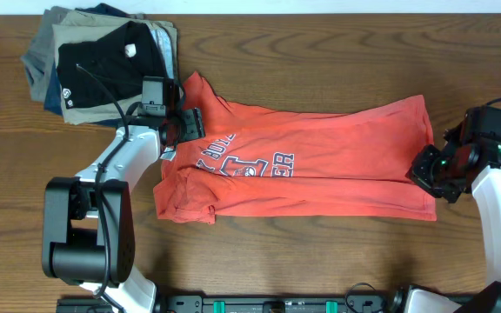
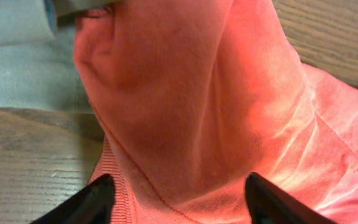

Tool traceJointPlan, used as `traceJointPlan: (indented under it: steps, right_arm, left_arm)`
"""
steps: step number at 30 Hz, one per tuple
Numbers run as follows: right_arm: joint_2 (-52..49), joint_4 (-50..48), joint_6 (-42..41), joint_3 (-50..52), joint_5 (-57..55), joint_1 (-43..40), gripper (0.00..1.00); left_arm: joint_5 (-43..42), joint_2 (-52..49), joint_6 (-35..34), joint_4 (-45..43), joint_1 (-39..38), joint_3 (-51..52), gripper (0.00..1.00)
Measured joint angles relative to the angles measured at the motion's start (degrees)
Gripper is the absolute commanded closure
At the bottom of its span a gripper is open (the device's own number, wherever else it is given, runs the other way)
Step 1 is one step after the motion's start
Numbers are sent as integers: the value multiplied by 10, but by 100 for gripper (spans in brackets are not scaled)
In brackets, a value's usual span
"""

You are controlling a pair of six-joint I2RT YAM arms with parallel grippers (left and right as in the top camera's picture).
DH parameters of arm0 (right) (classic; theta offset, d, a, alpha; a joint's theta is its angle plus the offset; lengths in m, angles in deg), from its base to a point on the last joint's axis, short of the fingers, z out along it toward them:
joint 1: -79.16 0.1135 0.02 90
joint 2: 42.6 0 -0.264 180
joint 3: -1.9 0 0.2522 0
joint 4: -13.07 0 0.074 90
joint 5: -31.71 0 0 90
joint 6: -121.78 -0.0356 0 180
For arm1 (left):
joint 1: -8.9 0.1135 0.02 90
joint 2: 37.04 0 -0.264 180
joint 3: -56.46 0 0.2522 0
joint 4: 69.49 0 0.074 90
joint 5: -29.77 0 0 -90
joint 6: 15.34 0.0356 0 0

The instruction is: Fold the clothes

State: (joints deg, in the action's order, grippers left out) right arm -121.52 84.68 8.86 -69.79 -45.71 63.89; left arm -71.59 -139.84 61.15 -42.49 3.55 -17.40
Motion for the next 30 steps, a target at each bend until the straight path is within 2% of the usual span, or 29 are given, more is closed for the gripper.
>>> traceJointPlan:
  steps: [15, 20, 21, 27, 30]
  right_arm:
    - [0, 1, 0, 0, -5, 2, 79]
    - [0, 2, 0, 0, -6, 2, 79]
    - [0, 2, 0, 0, -6, 2, 79]
    - [0, 2, 0, 0, -6, 2, 78]
    - [0, 2, 0, 0, -6, 2, 78]
  left_arm:
    - [-1, -23, -13, 16, 0, 0, 36]
    - [-3, -27, -15, 1, 0, 0, 57]
    - [-3, -27, -17, 0, 0, 0, 66]
    - [-3, -27, -18, 0, 0, 0, 76]
    - [-3, -25, -17, 2, 0, 0, 87]
